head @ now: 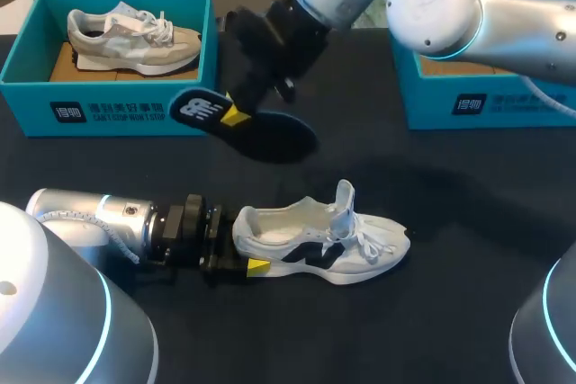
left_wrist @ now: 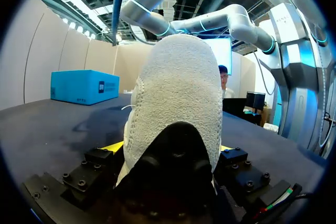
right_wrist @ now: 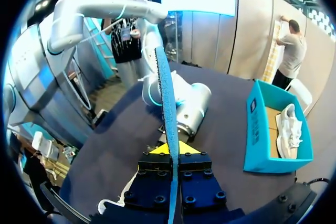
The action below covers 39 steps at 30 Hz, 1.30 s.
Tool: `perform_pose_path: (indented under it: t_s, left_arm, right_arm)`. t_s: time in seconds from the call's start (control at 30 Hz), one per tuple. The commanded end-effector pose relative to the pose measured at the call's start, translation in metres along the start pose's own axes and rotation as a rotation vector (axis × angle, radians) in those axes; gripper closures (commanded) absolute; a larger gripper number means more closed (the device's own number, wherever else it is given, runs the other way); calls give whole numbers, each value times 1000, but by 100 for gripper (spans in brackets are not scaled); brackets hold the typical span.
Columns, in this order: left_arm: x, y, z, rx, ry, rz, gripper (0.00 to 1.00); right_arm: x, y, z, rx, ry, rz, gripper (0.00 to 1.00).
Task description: Take the shoe out of the shoebox, open the shoe tongue, remove and reinsert the insole, then place the shoe into the shoebox
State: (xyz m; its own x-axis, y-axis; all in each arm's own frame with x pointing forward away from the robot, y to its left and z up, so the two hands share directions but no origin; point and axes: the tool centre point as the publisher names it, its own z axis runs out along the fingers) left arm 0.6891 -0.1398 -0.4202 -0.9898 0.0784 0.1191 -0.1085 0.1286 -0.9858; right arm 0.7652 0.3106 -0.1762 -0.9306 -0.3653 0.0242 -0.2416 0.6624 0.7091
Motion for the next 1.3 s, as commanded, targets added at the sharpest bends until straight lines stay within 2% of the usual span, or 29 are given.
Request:
perform_pose_path:
  t_s: [0.03,0.27,0.87,0.93,1.2,1.3]
  left_arm:
    - [0,0,1,0,-1,0,100]
    - [0,0,1,0,-1,0,100]
    - [0,0,1,0,-1,0,100]
    - [0,0,1,0,-1,0,100]
    - [0,0,1,0,-1,0,100]
    - [0,0,1,0,-1,0,100]
  right_arm:
    - [3,5,-6,-9,-30,-8,100]
    - [5,23,-29,3,-74,-44,100]
    - [5,23,-29,3,-74,-44,100]
    - [9,31,-41,-1,-85,-43,100]
    - [38,53,-79,-162,-116,-84,100]
    - [38,53,-79,-162,-116,-84,100]
